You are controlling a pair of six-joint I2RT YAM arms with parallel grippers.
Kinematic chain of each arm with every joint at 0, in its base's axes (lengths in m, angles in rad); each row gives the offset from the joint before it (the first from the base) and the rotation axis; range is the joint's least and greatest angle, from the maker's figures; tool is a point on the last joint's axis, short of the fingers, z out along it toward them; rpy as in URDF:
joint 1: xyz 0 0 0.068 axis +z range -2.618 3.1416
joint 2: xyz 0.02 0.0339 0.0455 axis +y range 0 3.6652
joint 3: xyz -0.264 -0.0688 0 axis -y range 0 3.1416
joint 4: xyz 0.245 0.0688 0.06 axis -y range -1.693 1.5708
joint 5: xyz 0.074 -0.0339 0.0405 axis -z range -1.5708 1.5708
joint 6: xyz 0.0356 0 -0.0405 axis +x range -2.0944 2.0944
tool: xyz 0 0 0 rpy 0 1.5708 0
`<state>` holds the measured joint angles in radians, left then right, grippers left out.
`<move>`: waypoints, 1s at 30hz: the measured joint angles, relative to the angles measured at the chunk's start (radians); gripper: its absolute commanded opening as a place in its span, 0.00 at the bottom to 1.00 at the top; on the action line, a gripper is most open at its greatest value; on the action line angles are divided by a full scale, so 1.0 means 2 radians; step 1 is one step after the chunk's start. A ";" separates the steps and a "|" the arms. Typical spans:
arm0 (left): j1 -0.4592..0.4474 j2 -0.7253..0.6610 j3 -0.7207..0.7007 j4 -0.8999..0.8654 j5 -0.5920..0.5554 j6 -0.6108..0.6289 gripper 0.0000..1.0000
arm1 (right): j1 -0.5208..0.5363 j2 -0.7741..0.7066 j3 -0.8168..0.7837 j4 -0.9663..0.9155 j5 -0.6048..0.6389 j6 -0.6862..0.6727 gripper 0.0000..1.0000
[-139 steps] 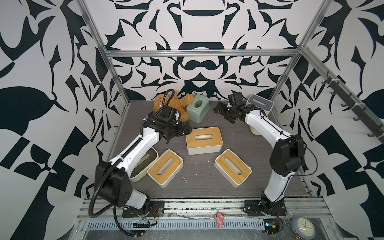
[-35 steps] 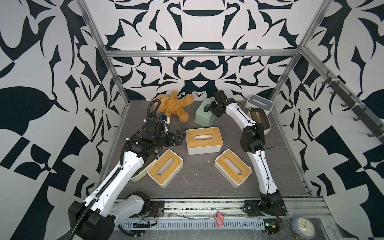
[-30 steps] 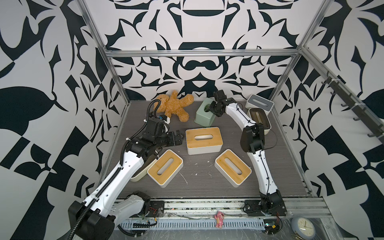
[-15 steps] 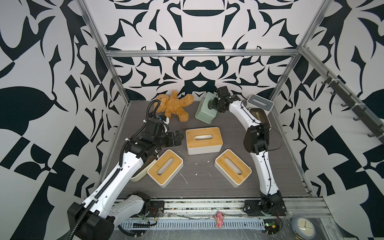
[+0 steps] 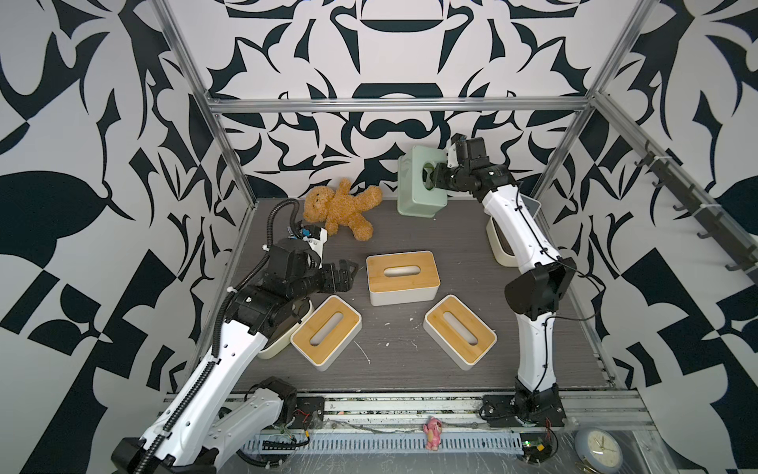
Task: Stack the tissue boxes
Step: Pick up the tissue box from the center of the board, then place the tissue box at the tissue box.
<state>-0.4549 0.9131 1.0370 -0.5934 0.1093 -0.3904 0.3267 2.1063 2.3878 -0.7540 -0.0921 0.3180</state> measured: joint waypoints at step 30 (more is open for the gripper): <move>0.000 -0.080 -0.081 0.086 0.124 0.019 0.99 | 0.081 -0.091 -0.153 -0.103 -0.163 -0.485 0.24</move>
<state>-0.4549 0.7536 0.8753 -0.4221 0.3580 -0.3515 0.4889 1.9236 2.0815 -0.9604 -0.4175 -0.6525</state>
